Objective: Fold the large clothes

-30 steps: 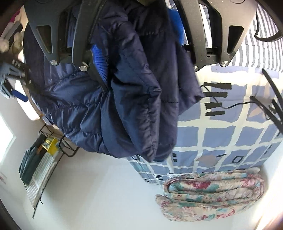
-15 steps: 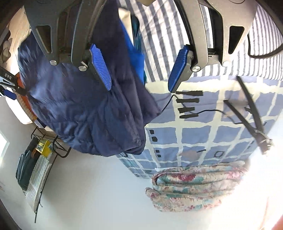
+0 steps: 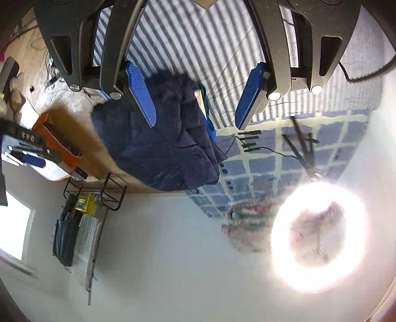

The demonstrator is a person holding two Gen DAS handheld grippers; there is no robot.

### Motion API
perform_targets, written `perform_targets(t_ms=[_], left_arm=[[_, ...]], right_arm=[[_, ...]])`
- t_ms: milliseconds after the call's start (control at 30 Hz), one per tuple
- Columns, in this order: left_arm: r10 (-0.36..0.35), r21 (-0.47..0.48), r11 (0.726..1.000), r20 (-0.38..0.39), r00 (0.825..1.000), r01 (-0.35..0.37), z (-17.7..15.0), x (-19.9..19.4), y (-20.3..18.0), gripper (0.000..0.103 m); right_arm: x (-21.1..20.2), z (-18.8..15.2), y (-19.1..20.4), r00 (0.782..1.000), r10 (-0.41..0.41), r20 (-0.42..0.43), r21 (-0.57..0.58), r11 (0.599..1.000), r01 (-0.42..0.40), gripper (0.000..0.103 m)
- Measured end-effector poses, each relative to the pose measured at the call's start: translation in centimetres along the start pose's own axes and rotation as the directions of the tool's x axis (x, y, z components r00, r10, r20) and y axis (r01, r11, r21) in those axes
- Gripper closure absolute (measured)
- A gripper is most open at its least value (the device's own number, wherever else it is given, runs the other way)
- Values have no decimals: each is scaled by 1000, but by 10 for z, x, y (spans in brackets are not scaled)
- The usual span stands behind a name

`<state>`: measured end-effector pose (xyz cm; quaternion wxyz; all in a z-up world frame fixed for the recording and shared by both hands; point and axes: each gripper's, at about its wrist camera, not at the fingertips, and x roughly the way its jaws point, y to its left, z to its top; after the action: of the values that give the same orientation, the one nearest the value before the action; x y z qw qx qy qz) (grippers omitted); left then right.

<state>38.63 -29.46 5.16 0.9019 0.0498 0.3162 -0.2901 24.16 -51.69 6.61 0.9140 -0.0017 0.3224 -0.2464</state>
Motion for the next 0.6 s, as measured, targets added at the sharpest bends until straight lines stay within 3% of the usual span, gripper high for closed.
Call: perform_targets(t_ms=[233, 600], left_arm=[[-16, 2, 1000, 57, 998, 16, -25, -127, -12, 34], [-5, 54, 999, 120, 993, -2, -84, -254, -30, 34]], right_arm=[[-123, -14, 16, 997, 4, 73, -34, 999, -2, 35], [-242, -70, 41, 989, 47, 139, -21, 999, -44, 23]])
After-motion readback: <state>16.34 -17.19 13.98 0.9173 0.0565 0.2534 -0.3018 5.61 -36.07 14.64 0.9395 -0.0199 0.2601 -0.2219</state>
